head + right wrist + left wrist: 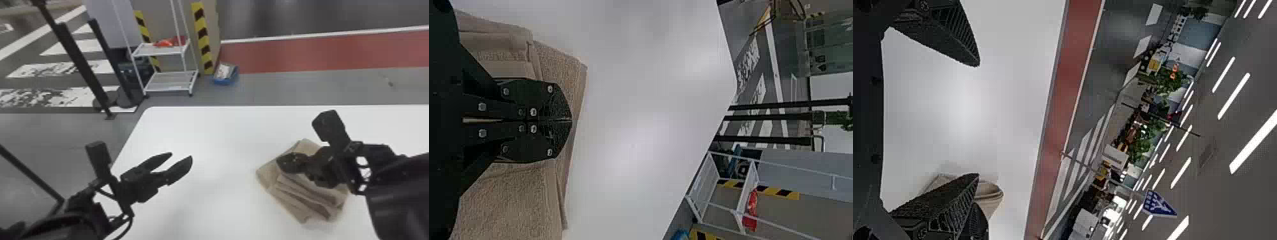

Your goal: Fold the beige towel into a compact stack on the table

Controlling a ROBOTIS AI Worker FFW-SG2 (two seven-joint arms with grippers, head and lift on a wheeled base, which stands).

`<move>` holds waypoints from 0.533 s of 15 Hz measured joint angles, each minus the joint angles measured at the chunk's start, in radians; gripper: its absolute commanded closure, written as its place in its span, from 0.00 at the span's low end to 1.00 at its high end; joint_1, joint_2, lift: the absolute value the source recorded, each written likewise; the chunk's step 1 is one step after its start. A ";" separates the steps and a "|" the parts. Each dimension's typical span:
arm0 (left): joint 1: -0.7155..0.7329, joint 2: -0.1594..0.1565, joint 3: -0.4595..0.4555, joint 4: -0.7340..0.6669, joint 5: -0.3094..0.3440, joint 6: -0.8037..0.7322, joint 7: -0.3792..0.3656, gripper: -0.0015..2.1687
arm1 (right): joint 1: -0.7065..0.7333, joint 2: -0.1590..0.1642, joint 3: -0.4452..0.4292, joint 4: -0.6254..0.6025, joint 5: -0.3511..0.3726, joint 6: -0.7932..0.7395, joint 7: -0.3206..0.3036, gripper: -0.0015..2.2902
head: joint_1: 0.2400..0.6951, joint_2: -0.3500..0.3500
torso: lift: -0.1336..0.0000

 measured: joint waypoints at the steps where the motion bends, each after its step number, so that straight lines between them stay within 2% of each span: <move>1: 0.000 0.000 0.001 0.001 0.000 0.000 0.000 0.04 | 0.000 0.000 0.008 0.013 -0.013 -0.009 0.003 0.94 | 1.00 0.90 | 0.07; 4: 0.000 0.001 0.004 0.007 0.000 -0.002 -0.002 0.04 | 0.007 0.000 0.025 0.040 -0.023 0.008 0.023 0.94 | 1.00 0.93 | 0.07; 8: 0.000 0.002 0.005 0.011 0.000 -0.006 -0.004 0.04 | 0.042 0.000 0.035 -0.031 -0.027 0.155 0.096 0.94 | 1.00 0.96 | 0.07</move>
